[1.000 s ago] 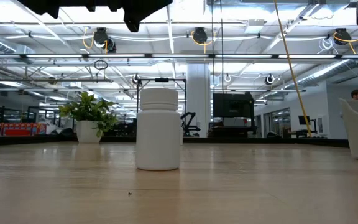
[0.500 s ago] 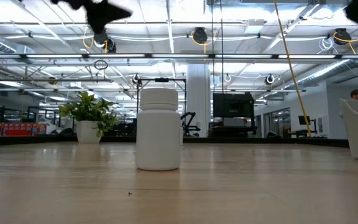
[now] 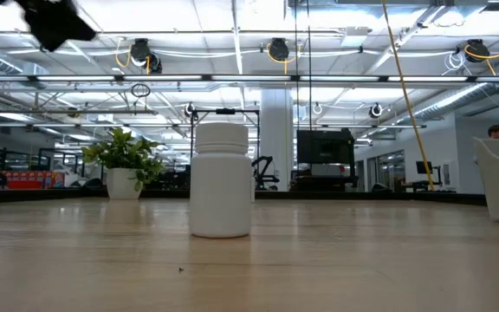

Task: Pick and place pill bottles into a basket
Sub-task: Put the white pill bottle into the gray bin

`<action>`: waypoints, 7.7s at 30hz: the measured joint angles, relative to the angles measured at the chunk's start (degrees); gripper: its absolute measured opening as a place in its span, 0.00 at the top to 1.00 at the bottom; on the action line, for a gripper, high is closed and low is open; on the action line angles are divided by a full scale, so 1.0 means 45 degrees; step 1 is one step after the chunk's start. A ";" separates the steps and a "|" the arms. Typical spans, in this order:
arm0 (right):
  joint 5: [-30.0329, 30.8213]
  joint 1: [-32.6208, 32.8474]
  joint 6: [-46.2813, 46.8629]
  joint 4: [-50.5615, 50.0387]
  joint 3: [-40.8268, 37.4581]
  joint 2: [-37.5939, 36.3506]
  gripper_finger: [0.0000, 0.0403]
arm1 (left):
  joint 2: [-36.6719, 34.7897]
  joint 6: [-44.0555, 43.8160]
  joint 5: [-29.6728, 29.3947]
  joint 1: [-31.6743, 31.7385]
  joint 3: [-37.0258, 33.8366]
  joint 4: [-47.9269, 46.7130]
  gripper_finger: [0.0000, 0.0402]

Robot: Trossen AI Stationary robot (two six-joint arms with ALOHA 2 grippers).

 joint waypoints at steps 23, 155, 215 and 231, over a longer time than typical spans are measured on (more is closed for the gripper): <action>-0.0002 -0.1110 0.0003 0.2431 -0.1344 0.0630 0.41 | 0.3967 -0.2315 -0.2883 -0.3175 -0.0003 0.2849 0.38; 0.3944 -0.0470 -0.0047 0.0623 -0.1344 0.0227 0.41 | 0.8857 -1.0439 -0.3667 -0.8185 -0.1615 0.5410 0.38; 0.3019 -0.0480 0.0570 0.0332 -0.1344 0.0232 0.41 | 1.2096 -0.7737 -0.5538 -0.6100 -0.0601 0.8157 0.55; 0.2958 -0.0486 0.0871 -0.0271 -0.1346 0.0270 0.41 | 0.6849 -0.0790 -0.0811 -0.1474 -0.0619 0.6865 0.56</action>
